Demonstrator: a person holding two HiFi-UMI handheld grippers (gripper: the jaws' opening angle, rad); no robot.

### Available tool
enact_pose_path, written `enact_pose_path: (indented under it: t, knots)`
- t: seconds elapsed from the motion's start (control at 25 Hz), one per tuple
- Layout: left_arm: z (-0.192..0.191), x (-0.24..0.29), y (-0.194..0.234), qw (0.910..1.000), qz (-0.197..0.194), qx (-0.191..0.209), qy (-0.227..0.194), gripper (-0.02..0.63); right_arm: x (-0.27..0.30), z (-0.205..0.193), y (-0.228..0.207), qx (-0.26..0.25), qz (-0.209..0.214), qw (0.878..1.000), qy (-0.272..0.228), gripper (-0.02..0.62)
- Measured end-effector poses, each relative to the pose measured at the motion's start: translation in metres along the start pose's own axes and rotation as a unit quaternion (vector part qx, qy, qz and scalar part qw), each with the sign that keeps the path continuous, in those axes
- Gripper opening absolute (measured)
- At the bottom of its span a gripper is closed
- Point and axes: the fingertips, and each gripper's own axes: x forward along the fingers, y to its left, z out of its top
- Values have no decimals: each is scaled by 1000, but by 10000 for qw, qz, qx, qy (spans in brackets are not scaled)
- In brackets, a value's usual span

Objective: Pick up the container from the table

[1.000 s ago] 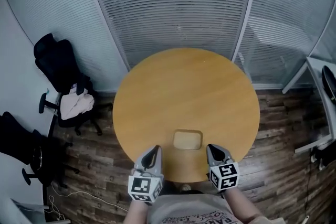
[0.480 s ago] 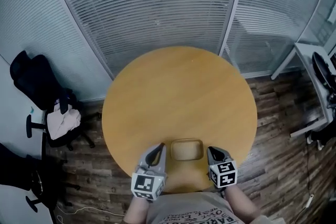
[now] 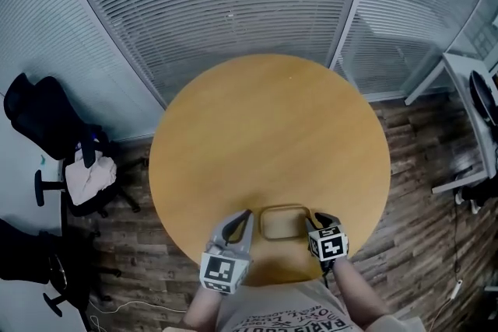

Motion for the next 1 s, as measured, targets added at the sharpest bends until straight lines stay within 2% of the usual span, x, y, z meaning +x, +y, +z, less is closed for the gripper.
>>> enact_pose_path:
  t: [0.24, 0.4, 0.64, 0.72, 1.0]
  knots:
    - [-16, 9, 22, 9997, 133, -135, 154, 8, 31, -19, -11, 272, -74, 9963, 818, 118]
    - [-22, 6, 35, 9993, 217, -229, 211, 8, 47, -28, -10, 460, -22, 9924, 1138, 117]
    - [-26, 4, 43, 9988, 321, -276, 256, 8, 55, -31, -9, 617, 59, 9903, 1246, 90]
    - [-26, 2, 46, 9987, 359, -272, 256, 8, 55, -30, -8, 637, 88, 9902, 1236, 57]
    - [-29, -4, 45, 9983, 380, -313, 298, 8, 53, -29, -5, 784, 104, 9893, 1226, 32]
